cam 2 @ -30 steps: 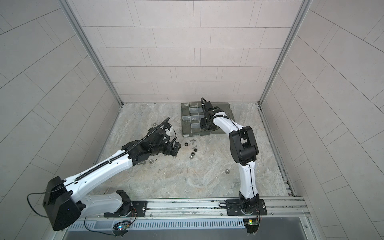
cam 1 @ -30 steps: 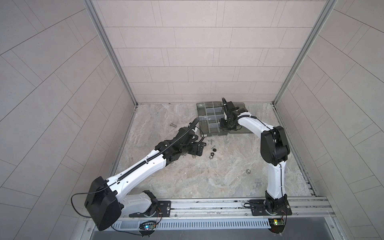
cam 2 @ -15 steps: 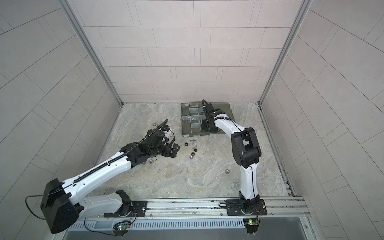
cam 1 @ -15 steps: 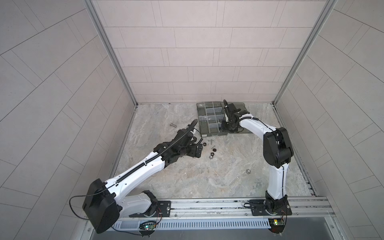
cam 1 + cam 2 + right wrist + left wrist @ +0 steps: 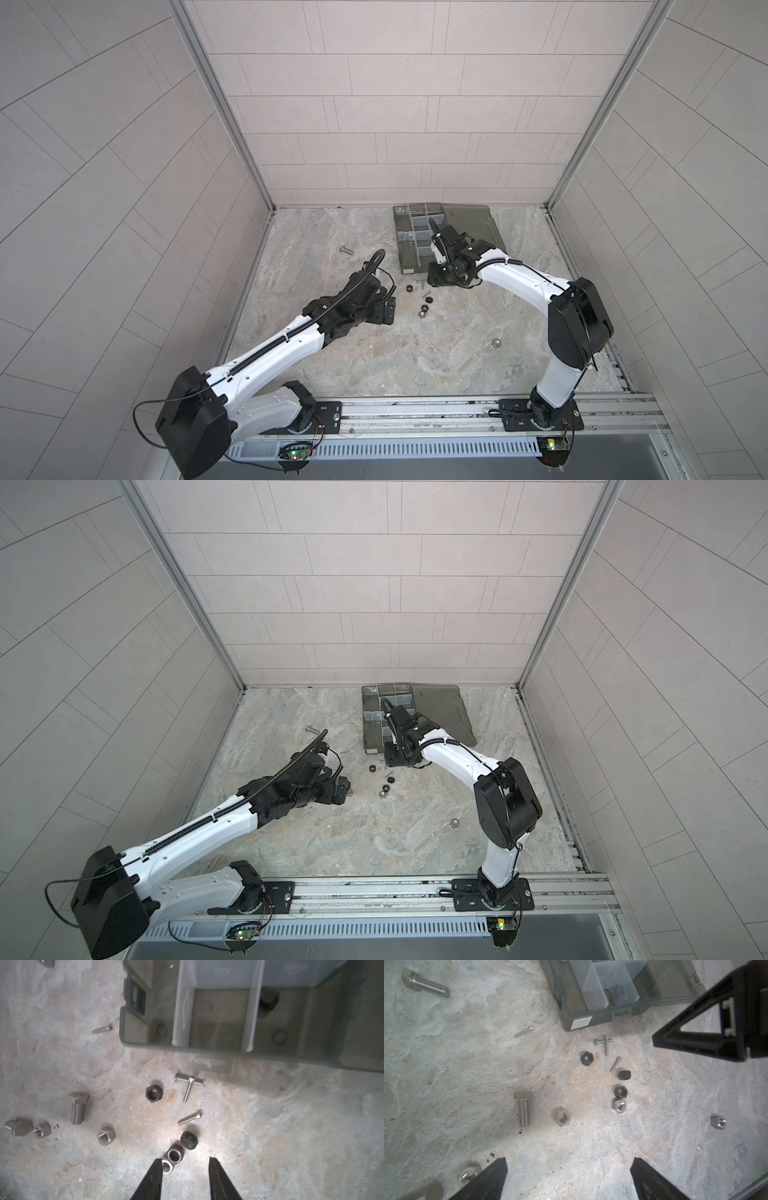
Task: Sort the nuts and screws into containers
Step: 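Release the nut with the right gripper while the left gripper lowers toward a bolt, then close the left gripper on the head of the standing steel bolt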
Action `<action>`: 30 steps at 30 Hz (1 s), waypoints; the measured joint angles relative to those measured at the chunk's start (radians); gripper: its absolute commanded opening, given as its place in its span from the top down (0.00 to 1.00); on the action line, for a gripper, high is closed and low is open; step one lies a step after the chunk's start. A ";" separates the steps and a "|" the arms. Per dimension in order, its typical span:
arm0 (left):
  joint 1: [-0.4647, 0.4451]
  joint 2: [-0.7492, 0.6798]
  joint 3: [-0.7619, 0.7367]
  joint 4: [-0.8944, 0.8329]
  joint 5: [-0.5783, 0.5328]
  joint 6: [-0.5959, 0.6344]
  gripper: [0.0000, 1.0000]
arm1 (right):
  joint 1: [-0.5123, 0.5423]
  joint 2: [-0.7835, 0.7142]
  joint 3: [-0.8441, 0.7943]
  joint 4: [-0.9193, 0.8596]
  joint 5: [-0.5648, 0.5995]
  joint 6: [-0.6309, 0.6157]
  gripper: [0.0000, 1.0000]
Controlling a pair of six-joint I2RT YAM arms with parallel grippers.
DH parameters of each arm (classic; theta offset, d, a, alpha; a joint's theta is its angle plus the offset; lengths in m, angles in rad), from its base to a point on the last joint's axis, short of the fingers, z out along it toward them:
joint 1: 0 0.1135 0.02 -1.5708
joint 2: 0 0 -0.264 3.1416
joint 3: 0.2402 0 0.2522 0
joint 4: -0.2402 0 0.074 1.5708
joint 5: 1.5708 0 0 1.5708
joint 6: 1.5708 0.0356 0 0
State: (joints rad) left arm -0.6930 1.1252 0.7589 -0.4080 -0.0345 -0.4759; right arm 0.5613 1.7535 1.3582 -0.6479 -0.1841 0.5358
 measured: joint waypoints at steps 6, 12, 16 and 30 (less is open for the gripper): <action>0.037 0.000 -0.023 0.010 -0.038 -0.024 0.05 | 0.009 -0.064 -0.080 0.016 -0.008 0.013 0.47; 0.129 0.073 -0.028 0.041 -0.027 -0.032 0.42 | 0.010 -0.162 -0.114 0.014 0.007 0.008 0.41; 0.161 0.187 0.006 0.027 -0.016 -0.023 0.43 | 0.010 -0.245 -0.152 0.010 0.017 0.003 0.38; 0.164 0.410 0.101 0.021 -0.023 0.005 0.43 | -0.015 -0.397 -0.294 -0.002 0.024 0.003 0.37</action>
State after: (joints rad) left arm -0.5285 1.5356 0.8600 -0.3874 -0.0570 -0.4709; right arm 0.5461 1.3560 1.0645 -0.6502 -0.1604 0.5385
